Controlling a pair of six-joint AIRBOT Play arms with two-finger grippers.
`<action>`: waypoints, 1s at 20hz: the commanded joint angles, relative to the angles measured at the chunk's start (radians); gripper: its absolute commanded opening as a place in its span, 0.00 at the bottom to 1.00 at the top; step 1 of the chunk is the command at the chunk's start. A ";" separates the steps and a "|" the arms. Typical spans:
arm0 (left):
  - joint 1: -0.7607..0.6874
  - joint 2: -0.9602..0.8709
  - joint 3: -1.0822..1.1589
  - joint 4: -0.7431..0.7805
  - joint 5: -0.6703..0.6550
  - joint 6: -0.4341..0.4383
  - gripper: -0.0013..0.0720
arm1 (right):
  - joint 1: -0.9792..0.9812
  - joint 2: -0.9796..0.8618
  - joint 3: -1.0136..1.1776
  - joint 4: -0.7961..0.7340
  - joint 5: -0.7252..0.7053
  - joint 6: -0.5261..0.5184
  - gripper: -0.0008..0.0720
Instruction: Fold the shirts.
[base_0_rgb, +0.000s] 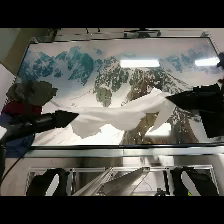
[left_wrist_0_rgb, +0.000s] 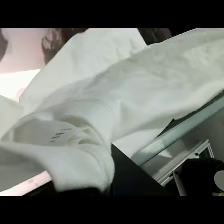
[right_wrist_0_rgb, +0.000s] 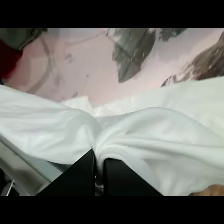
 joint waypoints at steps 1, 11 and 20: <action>0.003 0.014 -0.170 -0.002 0.048 0.016 0.04 | 0.076 -0.001 -0.169 -0.021 -0.023 0.003 0.04; 0.004 0.014 -0.362 0.010 0.267 0.079 0.35 | 0.266 -0.138 -0.399 -0.023 -0.251 -0.037 0.72; 0.055 0.015 -0.199 0.122 -0.095 0.011 0.99 | -0.117 0.019 -0.340 -0.322 0.039 0.150 0.71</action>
